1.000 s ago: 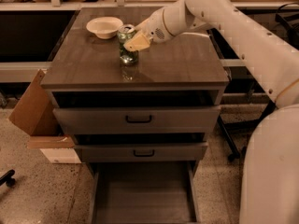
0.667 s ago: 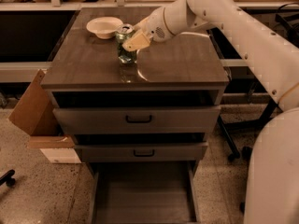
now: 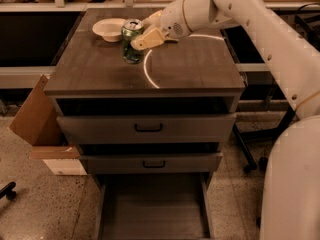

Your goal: Place green can into bottom drawer

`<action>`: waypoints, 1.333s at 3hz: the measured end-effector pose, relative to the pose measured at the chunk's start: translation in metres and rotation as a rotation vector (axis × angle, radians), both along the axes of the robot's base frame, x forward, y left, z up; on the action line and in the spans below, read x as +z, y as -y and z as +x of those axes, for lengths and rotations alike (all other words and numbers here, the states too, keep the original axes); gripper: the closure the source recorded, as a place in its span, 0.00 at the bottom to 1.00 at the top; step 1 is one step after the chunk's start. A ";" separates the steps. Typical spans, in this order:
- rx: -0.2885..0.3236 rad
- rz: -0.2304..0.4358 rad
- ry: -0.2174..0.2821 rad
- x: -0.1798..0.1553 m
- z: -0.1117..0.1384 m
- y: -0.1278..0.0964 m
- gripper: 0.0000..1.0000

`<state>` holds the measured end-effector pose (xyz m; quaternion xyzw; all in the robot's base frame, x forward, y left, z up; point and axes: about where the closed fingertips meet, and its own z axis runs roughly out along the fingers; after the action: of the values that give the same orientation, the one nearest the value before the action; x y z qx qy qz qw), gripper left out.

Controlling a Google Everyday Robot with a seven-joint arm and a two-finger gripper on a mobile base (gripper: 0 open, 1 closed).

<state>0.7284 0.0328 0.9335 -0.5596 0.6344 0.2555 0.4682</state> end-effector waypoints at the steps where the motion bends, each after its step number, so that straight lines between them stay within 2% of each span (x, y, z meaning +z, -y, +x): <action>1: 0.055 -0.014 -0.007 0.008 -0.013 0.002 1.00; 2: 0.057 -0.016 -0.011 0.006 -0.014 0.001 1.00; 3: 0.047 -0.018 -0.017 0.000 -0.026 0.002 1.00; 4: 0.034 0.025 -0.003 0.002 -0.068 0.006 1.00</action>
Offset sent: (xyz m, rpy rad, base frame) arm -0.0131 -0.0021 0.0089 -0.0125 0.0051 0.0549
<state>0.6602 0.0265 0.9359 -0.5637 0.6224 0.2723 0.4698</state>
